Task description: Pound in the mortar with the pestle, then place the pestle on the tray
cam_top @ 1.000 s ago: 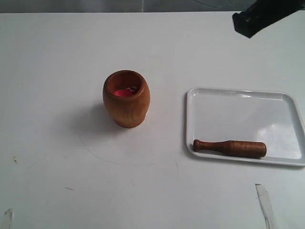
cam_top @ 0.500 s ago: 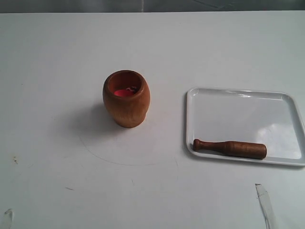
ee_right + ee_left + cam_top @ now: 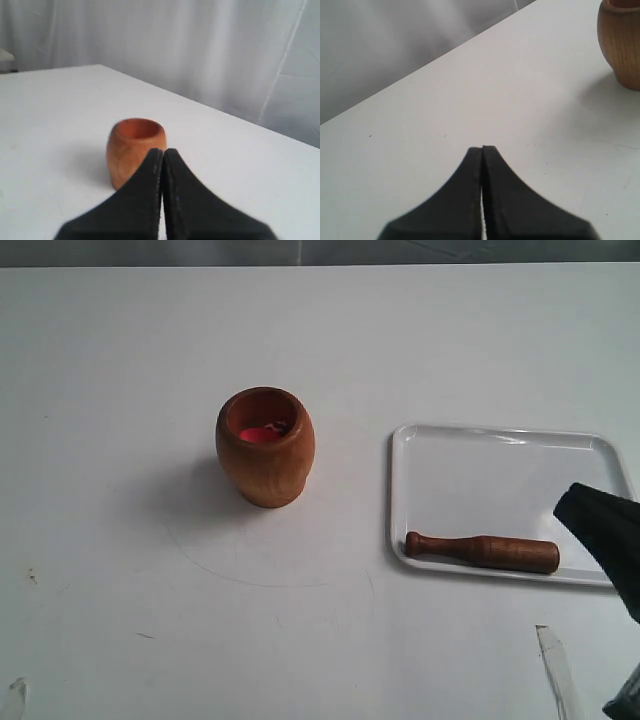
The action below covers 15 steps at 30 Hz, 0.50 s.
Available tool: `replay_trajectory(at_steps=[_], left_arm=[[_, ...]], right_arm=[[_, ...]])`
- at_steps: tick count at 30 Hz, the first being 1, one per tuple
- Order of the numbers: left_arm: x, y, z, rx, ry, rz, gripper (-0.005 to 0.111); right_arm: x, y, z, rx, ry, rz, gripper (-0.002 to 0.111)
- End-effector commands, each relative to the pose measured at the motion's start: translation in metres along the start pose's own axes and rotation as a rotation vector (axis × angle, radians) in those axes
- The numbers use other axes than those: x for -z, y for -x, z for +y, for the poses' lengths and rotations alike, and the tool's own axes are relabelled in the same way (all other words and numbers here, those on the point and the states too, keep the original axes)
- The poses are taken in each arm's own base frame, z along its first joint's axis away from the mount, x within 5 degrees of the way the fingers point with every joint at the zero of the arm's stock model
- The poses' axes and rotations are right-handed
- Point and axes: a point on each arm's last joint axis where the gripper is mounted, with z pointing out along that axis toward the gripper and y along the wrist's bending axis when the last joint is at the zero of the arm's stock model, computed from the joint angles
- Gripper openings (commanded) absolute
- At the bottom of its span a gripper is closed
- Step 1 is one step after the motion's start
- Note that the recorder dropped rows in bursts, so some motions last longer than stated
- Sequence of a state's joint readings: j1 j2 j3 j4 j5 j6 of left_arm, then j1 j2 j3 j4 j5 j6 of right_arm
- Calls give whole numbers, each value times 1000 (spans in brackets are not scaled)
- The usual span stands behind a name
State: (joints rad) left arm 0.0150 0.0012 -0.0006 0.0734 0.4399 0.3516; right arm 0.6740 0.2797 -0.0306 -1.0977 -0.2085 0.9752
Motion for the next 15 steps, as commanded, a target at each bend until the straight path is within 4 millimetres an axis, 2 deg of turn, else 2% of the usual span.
replay_trajectory(at_steps=[1,2,4,5,9,15], left_arm=[[0,0,-1,12,-8,-7,0],[0,0,-1,12,-8,-7,0],[0,0,-1,12,-8,-7,0],[0,0,-1,12,-8,-7,0],[0,0,-1,12,-8,-7,0],[0,0,-1,12,-8,-7,0]], right_arm=[[2,-15,-14,238,-148,141,0],[3,-16,-16,260,-164,158,0],[4,-17,-21,474,-194,211,0],[6,-20,-25,451,-240,250,0],[5,-20,-21,122,-233,203,0],[4,-18,-18,-153,-217,157,0]])
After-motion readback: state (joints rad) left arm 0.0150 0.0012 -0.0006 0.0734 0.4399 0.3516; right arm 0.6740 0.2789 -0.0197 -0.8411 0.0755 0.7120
